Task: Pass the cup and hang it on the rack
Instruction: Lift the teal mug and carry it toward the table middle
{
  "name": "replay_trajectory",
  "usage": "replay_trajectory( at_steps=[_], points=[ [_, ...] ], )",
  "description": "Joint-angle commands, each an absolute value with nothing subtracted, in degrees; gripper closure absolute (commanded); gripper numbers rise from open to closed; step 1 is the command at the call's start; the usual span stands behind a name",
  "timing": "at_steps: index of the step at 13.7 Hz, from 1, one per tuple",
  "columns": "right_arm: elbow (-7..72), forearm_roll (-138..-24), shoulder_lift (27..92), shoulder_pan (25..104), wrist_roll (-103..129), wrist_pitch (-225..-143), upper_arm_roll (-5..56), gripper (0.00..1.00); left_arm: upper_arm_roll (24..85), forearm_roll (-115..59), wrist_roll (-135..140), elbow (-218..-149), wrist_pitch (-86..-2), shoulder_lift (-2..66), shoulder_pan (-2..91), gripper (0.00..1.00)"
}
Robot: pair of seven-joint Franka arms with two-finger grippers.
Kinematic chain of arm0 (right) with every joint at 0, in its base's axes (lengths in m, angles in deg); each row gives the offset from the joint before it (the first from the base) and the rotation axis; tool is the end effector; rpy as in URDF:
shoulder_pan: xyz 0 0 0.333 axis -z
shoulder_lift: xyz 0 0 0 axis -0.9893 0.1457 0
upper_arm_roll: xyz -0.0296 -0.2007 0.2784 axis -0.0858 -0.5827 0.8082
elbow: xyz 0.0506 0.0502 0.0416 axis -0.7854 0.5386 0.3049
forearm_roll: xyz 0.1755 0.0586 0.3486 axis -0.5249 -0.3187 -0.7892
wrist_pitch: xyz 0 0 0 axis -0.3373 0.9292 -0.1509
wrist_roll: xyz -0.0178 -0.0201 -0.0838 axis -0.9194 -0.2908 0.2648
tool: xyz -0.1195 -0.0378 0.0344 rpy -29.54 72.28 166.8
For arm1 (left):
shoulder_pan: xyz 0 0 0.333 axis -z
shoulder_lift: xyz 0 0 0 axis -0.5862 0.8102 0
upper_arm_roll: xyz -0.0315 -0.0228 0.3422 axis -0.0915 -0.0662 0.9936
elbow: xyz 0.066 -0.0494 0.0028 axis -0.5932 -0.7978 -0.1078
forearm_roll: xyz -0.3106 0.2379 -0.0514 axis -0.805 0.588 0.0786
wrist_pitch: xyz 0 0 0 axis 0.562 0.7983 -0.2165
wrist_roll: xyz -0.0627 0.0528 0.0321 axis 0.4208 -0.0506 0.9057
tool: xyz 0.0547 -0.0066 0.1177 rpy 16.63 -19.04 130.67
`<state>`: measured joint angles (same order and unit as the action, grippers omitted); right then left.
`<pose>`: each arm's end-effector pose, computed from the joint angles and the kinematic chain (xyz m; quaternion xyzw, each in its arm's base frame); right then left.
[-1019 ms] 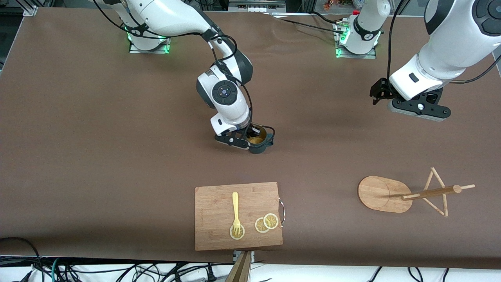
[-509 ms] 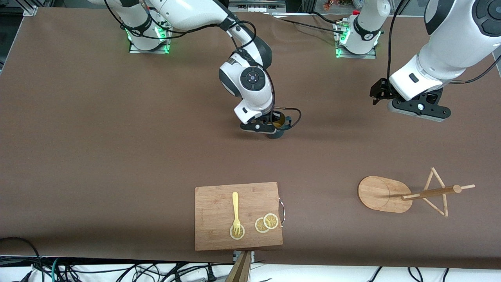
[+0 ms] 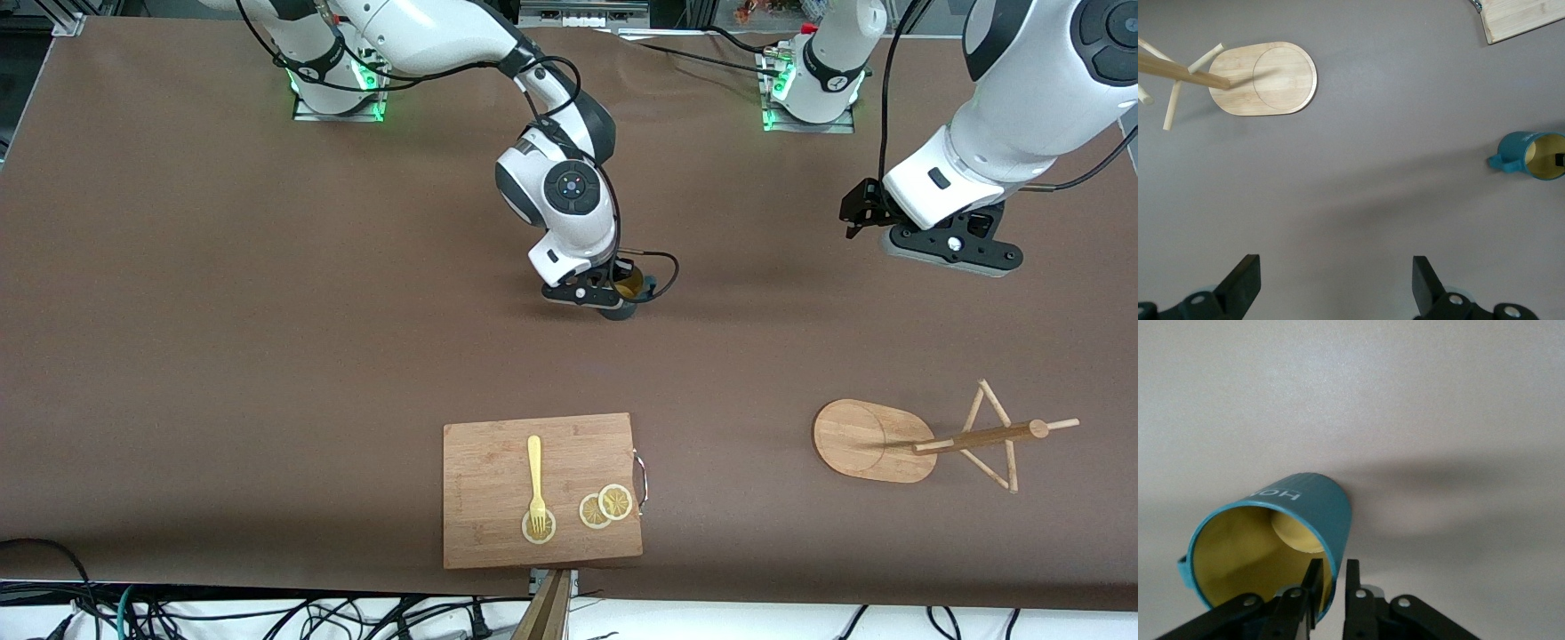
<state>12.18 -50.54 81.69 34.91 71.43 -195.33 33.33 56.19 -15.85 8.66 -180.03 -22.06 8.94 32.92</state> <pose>0.5041 0.5764 0.2448 -0.9947 0.0790 0.0299 0.0583 0.5555 -0.1237 0.5599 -0.9922 0.1177 0.0332 0.0232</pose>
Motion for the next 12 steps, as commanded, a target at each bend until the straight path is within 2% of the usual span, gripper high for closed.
replay_trajectory(
  at_steps=[1, 2, 9, 12],
  points=[
    [10.13, -51.55, 82.75, 34.69, 70.86, -194.28, 33.29, 0.37, 56.19, -15.41, 8.86, -178.62, -21.42, 9.47, 33.16, 0.0],
    [10.13, -50.94, 82.75, 34.6, 70.69, -194.28, 33.29, 0.0, 56.11, -15.41, 8.77, -178.62, -21.43, 9.56, 33.16, 0.0],
    [9.26, -50.94, 79.77, 35.83, 69.72, -190.6, 32.59, 0.0, 56.11, -16.11, 7.89, -178.62, -21.25, 9.91, 34.13, 0.0],
    [6.71, -50.94, 79.68, 37.76, 65.17, -185.51, 32.33, 0.0, 55.93, -16.2, 7.45, -178.44, -15.91, 10.52, 34.57, 0.0]
  ],
)
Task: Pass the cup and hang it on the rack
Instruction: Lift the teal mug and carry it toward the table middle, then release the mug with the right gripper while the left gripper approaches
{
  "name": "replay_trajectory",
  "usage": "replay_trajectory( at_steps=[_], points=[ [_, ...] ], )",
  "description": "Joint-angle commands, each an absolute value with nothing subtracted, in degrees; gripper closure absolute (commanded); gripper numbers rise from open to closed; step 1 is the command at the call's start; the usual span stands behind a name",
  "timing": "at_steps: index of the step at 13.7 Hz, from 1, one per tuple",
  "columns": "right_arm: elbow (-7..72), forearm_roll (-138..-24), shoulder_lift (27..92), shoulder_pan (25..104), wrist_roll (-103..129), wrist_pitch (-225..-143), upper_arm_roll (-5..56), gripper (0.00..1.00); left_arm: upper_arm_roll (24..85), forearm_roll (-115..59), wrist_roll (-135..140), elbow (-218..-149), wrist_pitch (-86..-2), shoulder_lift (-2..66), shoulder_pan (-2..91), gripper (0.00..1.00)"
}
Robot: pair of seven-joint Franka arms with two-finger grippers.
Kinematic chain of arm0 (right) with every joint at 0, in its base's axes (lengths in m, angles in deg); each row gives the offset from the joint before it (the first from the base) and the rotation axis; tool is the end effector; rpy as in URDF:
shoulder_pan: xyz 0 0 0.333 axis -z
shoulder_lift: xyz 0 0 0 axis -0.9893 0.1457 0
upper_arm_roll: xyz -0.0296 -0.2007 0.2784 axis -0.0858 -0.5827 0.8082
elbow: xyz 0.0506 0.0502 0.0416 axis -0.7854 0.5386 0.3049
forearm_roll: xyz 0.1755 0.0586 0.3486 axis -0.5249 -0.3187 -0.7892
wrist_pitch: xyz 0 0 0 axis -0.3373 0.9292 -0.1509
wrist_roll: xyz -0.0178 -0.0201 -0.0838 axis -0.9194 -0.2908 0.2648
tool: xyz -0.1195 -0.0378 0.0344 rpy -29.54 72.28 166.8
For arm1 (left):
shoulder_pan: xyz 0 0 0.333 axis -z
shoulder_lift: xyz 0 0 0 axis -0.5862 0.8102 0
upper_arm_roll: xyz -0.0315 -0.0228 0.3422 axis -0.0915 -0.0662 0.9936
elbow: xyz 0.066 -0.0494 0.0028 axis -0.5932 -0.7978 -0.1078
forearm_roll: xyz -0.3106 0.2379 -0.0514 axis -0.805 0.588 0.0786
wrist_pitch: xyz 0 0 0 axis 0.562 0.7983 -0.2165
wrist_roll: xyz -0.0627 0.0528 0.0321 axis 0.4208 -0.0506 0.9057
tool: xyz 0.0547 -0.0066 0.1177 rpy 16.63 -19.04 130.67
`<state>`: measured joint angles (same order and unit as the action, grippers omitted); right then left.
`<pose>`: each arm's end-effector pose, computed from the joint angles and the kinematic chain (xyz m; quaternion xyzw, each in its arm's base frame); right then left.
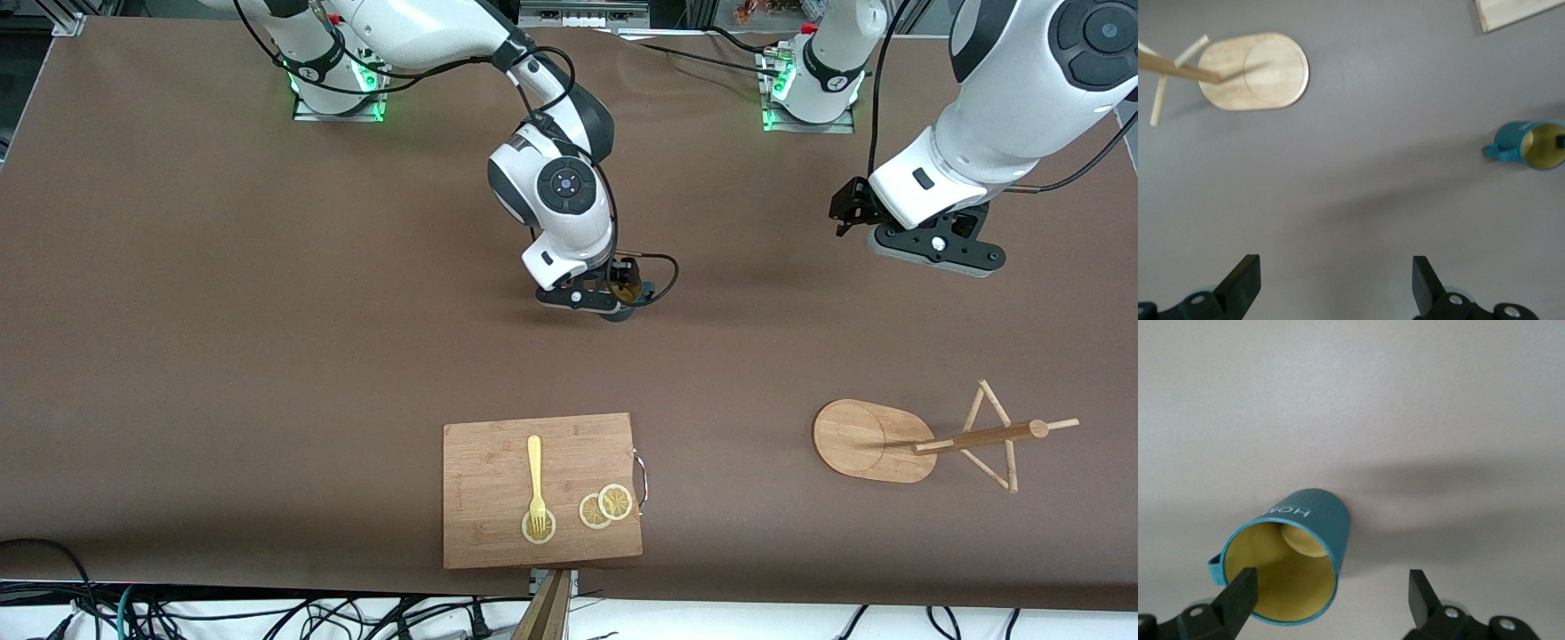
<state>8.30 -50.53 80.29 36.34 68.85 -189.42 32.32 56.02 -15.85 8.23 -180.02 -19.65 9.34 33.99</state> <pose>0.5291 0.5616 0.2853 -0.9957 0.0701 0.0284 0.0531 0.5488 -0.1340 0.5530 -0.9903 0.1243 0.0570 0.0260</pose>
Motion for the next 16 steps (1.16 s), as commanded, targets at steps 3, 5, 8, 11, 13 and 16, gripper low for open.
replay_trajectory(
  at_steps=[3, 5, 8, 11, 13, 16],
  points=[
    [6.09, -50.94, 76.35, 42.32, 58.67, -182.34, 32.67, 0.0, 56.1, -19.25, 8.33, -178.09, -13.43, 11.23, 34.22, 0.0],
    [6.09, -50.76, 74.33, 45.05, 52.27, -178.92, 32.68, 0.0, 56.54, -27.93, 13.13, -178.7, -12.55, 12.8, 31.34, 0.0],
    [6.09, -50.67, 70.99, 50.4, 42.86, -173.03, 32.24, 0.0, 56.28, -31.49, 23.86, -179.23, -11.93, 15.09, 30.35, 0.0],
    [6.09, -50.58, 67.47, 54.63, 32.84, -168.37, 28.92, 0.0, 56.28, -36.12, 40.16, -187.55, -18.49, 15.19, 29.82, 0.0],
    [6.09, -50.58, 65.88, 54.82, 26.59, -166.17, 23.47, 0.0, 56.28, -42.19, 52.31, -193.61, -25.43, 15.27, 28.43, 0.0],
    [6.09, -50.67, 63.42, 54.82, 21.92, -161.61, 16.18, 0.0, 56.02, -50.54, 70.5, -201.7, -37.73, 15.8, 29.38, 0.0]
  ],
)
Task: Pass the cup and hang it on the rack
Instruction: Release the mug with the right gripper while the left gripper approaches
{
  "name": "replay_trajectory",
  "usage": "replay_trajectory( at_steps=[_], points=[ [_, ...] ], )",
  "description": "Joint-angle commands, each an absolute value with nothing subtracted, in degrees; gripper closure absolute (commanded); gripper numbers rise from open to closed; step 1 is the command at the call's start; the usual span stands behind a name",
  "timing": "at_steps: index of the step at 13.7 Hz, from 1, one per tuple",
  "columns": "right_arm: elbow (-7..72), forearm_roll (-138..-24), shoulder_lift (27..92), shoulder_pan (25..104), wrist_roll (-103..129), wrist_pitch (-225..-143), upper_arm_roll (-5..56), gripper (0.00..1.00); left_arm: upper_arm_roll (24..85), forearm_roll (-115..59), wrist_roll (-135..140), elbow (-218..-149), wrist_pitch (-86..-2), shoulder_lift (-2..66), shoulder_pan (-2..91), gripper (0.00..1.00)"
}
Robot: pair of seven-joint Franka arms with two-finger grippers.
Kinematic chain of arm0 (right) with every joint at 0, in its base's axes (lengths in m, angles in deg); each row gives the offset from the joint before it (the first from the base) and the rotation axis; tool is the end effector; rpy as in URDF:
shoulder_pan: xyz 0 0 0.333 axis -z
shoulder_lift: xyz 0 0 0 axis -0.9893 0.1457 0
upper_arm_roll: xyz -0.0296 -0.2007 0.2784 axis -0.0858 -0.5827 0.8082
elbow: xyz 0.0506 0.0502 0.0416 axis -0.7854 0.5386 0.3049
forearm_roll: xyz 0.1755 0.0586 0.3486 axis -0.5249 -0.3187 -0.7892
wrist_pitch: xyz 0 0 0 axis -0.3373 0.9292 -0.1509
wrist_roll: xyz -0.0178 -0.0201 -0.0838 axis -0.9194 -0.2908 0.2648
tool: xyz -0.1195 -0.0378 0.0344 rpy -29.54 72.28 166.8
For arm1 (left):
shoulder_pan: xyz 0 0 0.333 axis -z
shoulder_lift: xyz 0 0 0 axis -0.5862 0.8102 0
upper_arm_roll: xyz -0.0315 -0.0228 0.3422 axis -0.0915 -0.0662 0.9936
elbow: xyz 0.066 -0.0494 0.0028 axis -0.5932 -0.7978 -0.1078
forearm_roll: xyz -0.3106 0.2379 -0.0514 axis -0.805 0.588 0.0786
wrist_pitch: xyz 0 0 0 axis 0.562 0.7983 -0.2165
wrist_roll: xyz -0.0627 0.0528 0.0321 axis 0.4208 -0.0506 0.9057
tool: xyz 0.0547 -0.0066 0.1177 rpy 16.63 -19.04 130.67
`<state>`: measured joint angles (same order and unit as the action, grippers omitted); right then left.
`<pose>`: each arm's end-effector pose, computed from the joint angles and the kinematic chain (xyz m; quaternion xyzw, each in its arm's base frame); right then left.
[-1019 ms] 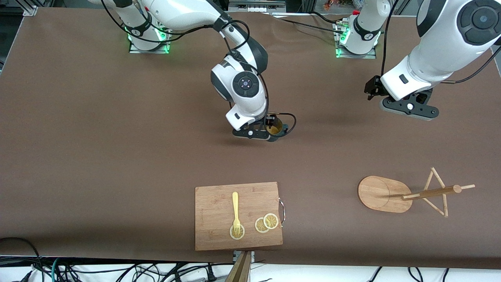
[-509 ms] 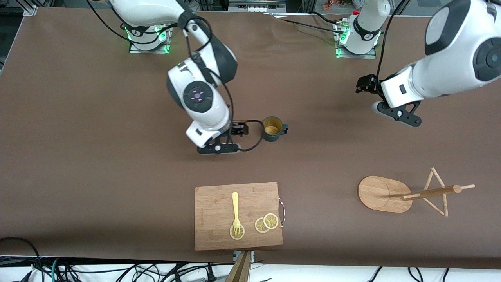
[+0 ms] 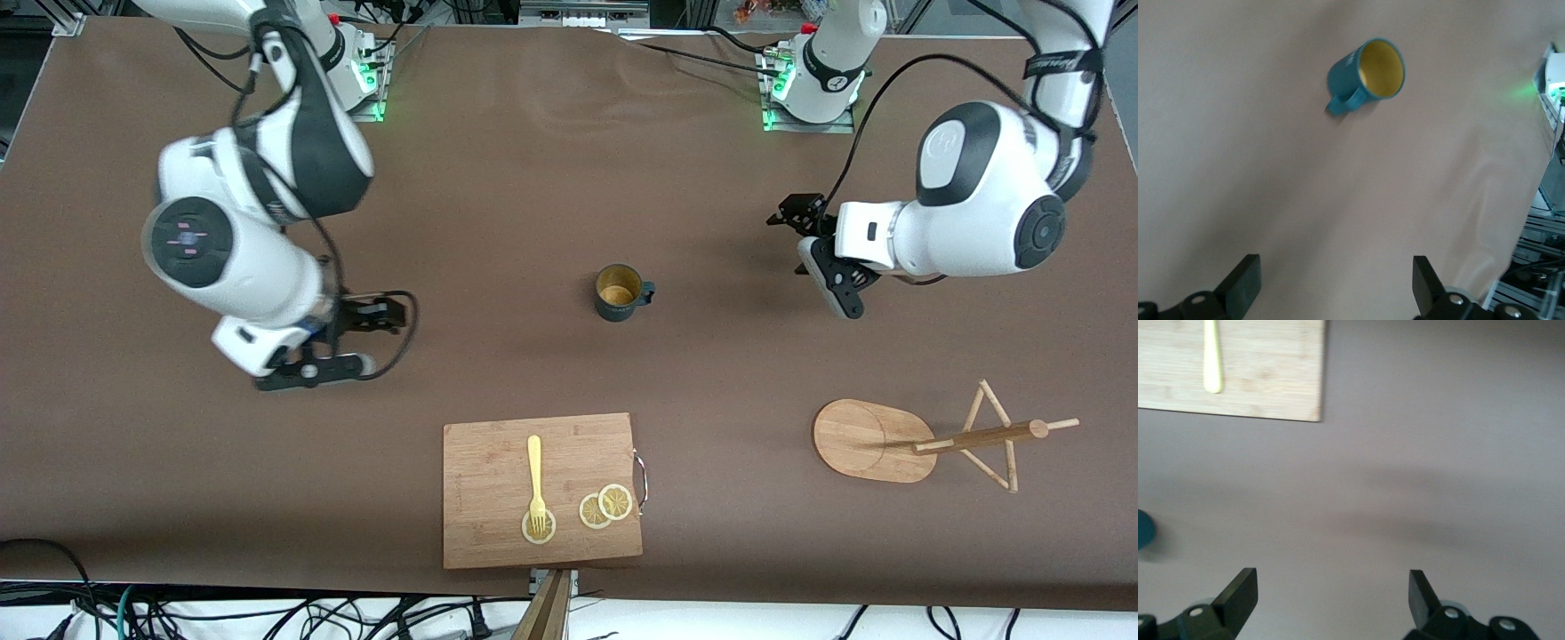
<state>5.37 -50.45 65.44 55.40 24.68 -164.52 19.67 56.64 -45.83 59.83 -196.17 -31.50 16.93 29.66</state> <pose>0.6758 0.2240 0.4704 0.9967 0.0725 -0.0368 0.0005 0.5439 -0.1369 0.3794 0.8694 -0.4026 -0.0640 0.2793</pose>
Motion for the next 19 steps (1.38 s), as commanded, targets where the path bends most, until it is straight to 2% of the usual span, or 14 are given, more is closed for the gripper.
replay_trajectory(
  at_steps=[1, 4, 6, 9, 12, 18, 19],
  points=[
    [6.09, -50.76, 62.55, 55.08, 19.39, -159.5, 14.59, 0.0, 56.02, -53.87, 77.08, -202.86, -40.91, 17.02, 29.99, 0.0],
    [6.44, -50.67, 59.48, 55.69, 15.06, -157.11, 9.66, 0.0, 55.23, -65.37, 98.34, -202.79, -48.46, 25.18, 30.53, 0.0],
    [8.28, -50.93, 55.79, 60.68, 15.05, -157.02, 10.26, 0.0, 53.74, -72.07, 110.93, -202.79, -53.22, 30.1, 30.88, 0.0],
    [10.66, -48.93, 52.17, 64.03, 15.23, -154.57, 10.7, 0.0, 51.98, -83.49, 129.55, -203.05, -56.48, 34.77, 31.75, 0.0],
    [10.57, -42.59, 46.47, 69.64, 15.32, -153.5, 16.13, 0.0, 51.97, -99.56, 149.78, -205.59, -56.23, 38.47, 32.54, 0.0],
    [15.4, -42.68, 40.31, 74.76, 15.32, -152.71, 19.39, 0.0, 51.01, -112.34, 163.79, -206.3, -55.79, 44.18, 34.13, 0.0],
    [16.97, -41.89, 39.08, 76.68, 15.32, -152.88, 21.4, 0.0, 50.92, -112.62, 164.5, -206.04, -55.7, 44.88, 34.04, 0.09]
  ],
)
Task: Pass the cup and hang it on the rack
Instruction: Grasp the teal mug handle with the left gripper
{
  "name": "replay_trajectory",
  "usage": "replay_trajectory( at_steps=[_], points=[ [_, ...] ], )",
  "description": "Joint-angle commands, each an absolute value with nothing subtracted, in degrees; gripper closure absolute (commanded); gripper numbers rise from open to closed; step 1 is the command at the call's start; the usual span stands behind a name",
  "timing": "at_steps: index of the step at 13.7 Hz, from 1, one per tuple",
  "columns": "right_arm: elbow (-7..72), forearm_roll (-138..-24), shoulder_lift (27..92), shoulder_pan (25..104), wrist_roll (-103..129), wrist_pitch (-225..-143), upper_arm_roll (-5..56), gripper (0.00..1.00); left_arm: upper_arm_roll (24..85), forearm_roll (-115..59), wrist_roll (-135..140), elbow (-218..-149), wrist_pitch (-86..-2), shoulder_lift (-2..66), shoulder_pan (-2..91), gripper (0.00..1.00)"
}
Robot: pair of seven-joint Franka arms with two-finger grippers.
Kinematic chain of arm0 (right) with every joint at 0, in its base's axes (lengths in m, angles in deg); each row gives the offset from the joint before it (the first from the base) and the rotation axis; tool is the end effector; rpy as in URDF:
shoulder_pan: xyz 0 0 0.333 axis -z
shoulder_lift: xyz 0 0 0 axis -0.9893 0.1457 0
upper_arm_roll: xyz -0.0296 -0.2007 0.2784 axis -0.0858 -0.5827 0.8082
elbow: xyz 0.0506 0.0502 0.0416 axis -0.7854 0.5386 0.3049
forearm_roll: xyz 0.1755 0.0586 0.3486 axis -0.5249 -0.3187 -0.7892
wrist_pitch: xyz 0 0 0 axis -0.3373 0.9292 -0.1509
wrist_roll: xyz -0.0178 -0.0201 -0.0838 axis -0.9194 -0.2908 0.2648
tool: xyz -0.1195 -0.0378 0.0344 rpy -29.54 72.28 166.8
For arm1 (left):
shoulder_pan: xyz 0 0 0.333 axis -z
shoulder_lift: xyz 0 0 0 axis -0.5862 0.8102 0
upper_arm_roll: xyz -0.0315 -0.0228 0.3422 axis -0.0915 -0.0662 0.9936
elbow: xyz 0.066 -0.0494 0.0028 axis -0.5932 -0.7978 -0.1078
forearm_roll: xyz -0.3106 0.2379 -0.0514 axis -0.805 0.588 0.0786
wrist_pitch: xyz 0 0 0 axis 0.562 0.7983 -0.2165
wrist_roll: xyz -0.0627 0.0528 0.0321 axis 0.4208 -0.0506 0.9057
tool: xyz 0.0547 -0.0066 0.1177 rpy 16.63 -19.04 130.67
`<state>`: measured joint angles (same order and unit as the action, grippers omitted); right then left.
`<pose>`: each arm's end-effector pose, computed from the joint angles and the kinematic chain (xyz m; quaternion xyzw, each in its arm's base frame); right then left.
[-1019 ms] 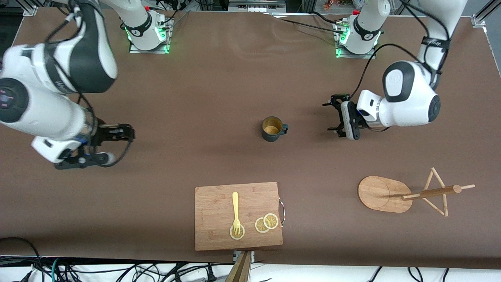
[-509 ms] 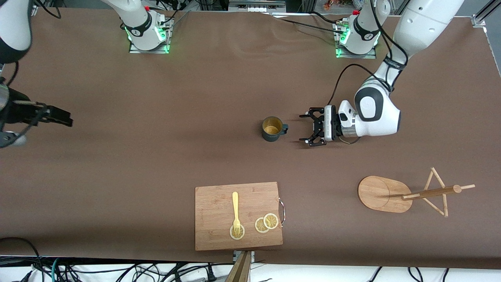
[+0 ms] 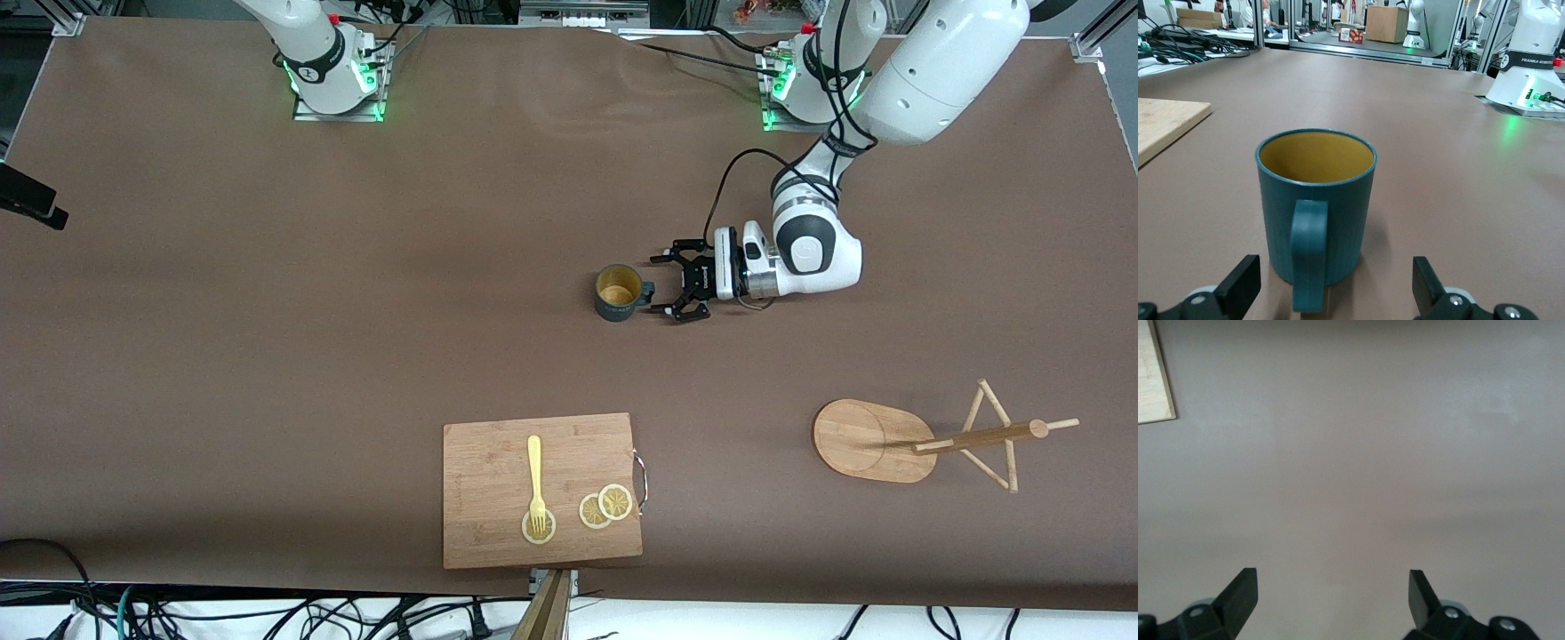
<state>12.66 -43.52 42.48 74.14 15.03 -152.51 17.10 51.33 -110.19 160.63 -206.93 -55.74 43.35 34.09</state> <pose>0.5794 -0.0586 0.6521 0.9993 -0.0318 -0.0088 0.0170 0.4948 -0.2375 0.1169 0.6176 -0.5583 0.3719 0.4106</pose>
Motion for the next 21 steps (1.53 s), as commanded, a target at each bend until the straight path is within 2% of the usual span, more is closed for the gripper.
replay_trajectory(
  at_steps=[1, 2, 3, 4, 8, 12, 16, 21],
  points=[
    [17.77, -41.36, 38.72, 79.75, 15.14, -153.06, 24.64, 0.0, 50.83, -112.71, 164.69, -205.78, -55.7, 44.89, 34.04, 0.36],
    [18.13, -41.44, 38.55, 81.69, 14.18, -152.8, 26.68, 0.0, 50.83, -112.62, 164.77, -205.6, -55.53, 44.98, 34.04, 0.66],
    [18.22, -41.53, 38.54, 81.97, 12.87, -152.71, 26.96, 0.0, 50.83, -112.62, 164.78, -205.43, -54.74, 45.5, 33.96, 0.9],
    [18.22, -41.79, 38.54, 81.97, 12.42, -152.62, 27.05, 0.0, 50.83, -112.62, 164.78, -204.9, -53.61, 45.94, 33.69, 1.0],
    [17.34, -41.97, 40.21, 80.75, 14.61, -152.53, 27.31, 0.0, 50.83, -112.62, 163.99, -204.72, -52.72, 45.68, 32.64, 1.0],
    [17.34, -41.97, 40.21, 80.48, 15.85, -152.62, 27.14, 0.0, 50.92, -112.1, 153.82, -205.16, -44.56, 44.55, 28.52, 1.0],
    [17.34, -41.97, 40.39, 80.57, 15.67, -152.62, 26.96, 0.0, 51.01, -106.75, 140.03, -207.09, -42.0, 38.76, 24.13, 1.0],
    [17.34, -41.88, 40.21, 80.48, 15.58, -152.62, 27.05, 0.0, 51.1, -92.17, 122.87, -207.45, -28.31, 37.68, 12.97, 1.0]
  ],
)
